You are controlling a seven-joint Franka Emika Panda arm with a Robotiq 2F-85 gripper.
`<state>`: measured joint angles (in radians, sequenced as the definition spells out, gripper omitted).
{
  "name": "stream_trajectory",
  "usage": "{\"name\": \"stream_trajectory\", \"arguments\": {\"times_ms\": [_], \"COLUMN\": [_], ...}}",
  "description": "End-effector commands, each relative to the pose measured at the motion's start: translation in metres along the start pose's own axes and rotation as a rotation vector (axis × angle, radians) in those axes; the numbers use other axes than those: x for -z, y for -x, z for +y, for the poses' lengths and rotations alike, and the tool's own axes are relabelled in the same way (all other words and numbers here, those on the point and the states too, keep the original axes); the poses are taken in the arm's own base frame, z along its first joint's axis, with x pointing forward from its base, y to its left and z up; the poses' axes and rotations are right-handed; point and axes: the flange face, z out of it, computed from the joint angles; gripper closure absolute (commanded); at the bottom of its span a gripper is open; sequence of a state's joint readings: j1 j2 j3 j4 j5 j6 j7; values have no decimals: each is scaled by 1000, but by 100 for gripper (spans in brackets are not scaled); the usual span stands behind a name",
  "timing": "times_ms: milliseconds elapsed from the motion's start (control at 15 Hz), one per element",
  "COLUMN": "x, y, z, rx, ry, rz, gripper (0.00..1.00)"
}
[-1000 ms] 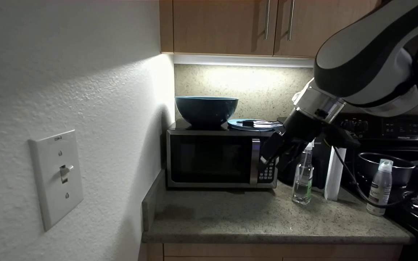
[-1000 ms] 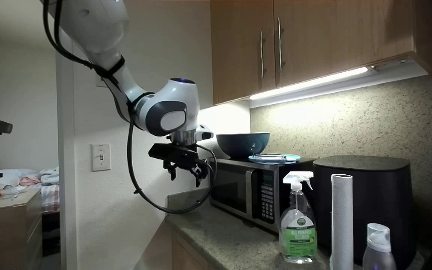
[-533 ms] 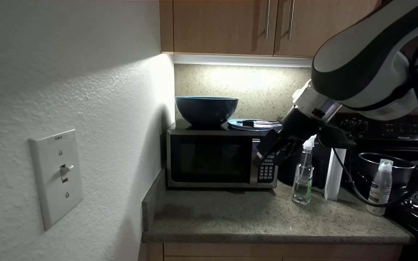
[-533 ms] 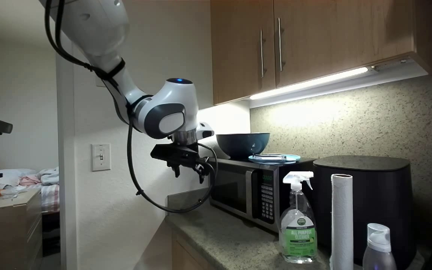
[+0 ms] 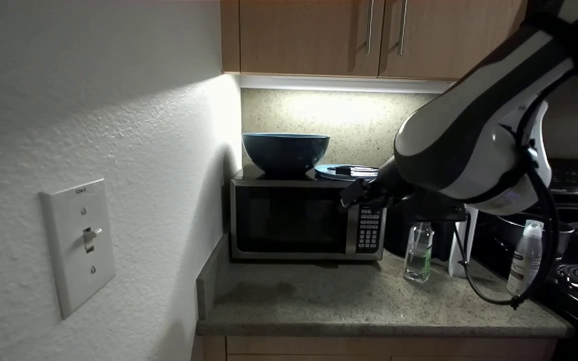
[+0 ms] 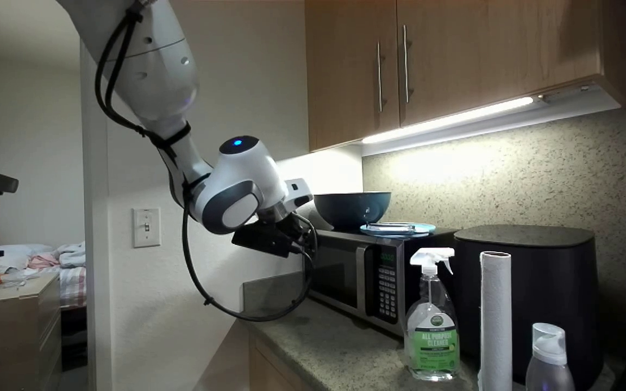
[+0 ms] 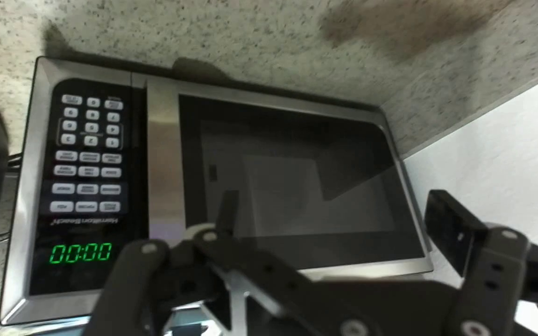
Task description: Open the microwave door
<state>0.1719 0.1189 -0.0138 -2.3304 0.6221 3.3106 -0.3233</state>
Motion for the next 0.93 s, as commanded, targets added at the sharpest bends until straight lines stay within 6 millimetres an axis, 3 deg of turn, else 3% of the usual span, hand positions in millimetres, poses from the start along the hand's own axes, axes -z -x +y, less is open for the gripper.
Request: {"name": "stream_trajectory", "arguments": {"times_ms": [0, 600, 867], "x": [-13, -25, -45], "y": [2, 6, -14], "z": [20, 35, 36], "rx": [-84, -98, -98], "ry": [97, 110, 119], "rz": [125, 79, 113], "gripper": [0, 0, 0]}}
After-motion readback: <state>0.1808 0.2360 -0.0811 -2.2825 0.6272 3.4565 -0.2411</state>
